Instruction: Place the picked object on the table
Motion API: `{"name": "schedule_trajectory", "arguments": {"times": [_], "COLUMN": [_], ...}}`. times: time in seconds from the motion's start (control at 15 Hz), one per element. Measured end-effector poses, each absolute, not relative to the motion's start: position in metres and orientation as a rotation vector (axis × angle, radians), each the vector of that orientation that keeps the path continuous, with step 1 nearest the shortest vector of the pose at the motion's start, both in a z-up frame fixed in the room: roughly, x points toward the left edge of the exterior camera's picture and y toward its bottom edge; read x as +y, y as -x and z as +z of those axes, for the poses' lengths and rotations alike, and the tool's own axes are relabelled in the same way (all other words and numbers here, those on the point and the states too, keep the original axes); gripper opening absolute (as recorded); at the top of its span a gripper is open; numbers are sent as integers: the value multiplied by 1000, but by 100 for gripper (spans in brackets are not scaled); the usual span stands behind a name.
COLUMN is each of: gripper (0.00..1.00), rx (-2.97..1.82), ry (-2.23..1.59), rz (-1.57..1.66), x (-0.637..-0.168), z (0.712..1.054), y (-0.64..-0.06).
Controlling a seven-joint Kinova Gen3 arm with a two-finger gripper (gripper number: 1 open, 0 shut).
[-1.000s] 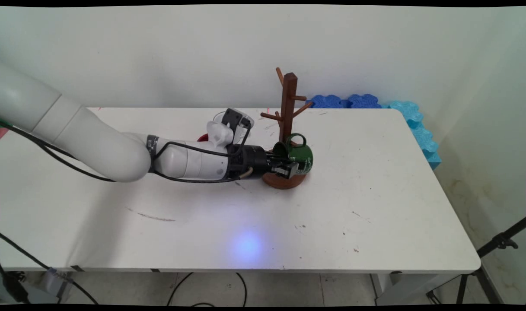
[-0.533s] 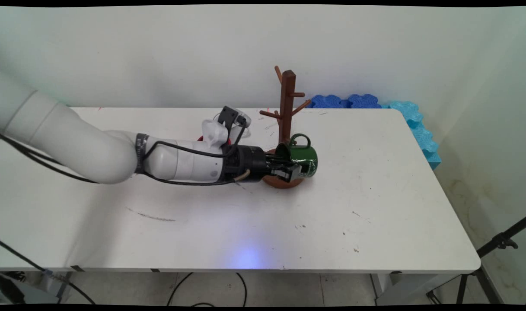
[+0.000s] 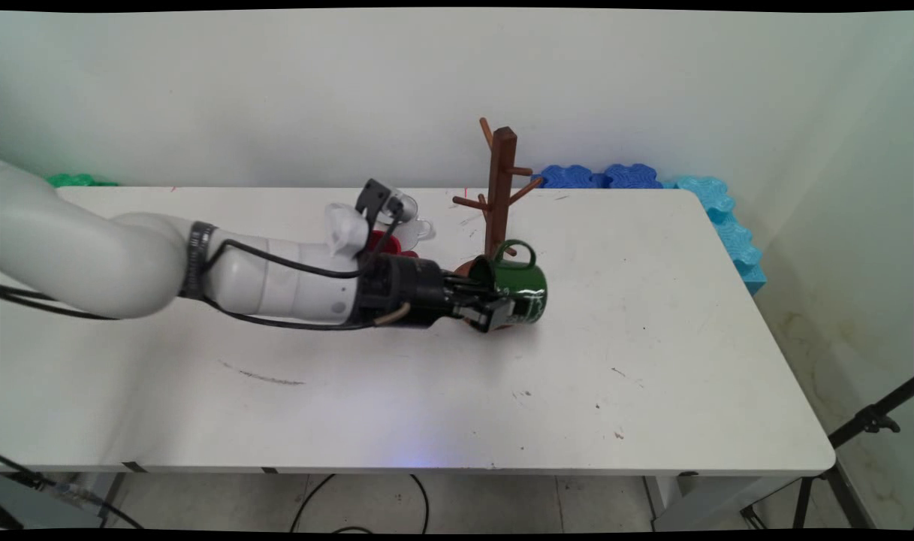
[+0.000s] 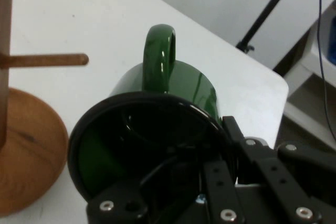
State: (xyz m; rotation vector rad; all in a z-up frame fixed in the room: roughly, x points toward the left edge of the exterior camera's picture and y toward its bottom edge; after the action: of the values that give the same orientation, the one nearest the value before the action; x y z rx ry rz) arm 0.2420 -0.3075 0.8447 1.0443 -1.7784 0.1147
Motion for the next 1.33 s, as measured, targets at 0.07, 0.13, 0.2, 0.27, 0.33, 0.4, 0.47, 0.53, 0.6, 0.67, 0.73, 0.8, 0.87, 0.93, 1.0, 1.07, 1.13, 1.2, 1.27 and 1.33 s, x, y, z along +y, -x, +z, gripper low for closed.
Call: {"name": "schedule_trajectory", "arguments": {"times": [0.07,0.13,0.2,0.27,0.33,0.4,0.47,0.53,0.6,0.67,0.73,0.8,0.87,0.93,1.0,1.07,1.13,1.2,1.27,1.33], "gripper": [0,0,0,0,0,0,0,0,0,0,0,0,0,0,0,0,0,0,0,0], "rx": [-1798,-1822,-1842,-1855,-1875,-1888,-1906,-1926,-1946,-1977,-1994,-2017,-2039,-2066,-2084,-2119,-2150,-2191,-2228,-2271], "ry": [-1042,-1041,-1038,-1039,-1043,-1046,-1049,-1053,-1051,-1032,-1019,-1002,-986,-969,-957,-933,-914,-891,-872,-850], "rz": [113,112,114,117,123,125,132,137,134,132,132,132,134,136,137,137,139,140,142,145], "x": [-304,-301,-300,-299,-299,-298,-299,-299,-299,-299,-299,-300,-301,-302,-302,-304,-305,-307,-308,-310], "z": [850,855,860,864,869,873,878,884,889,895,899,904,910,916,921,928,934,940,946,952], "y": [-245,-250,-253,-255,-259,-261,-265,-268,-270,-272,-272,-274,-275,-277,-279,-281,-284,-287,-290,-294]}}
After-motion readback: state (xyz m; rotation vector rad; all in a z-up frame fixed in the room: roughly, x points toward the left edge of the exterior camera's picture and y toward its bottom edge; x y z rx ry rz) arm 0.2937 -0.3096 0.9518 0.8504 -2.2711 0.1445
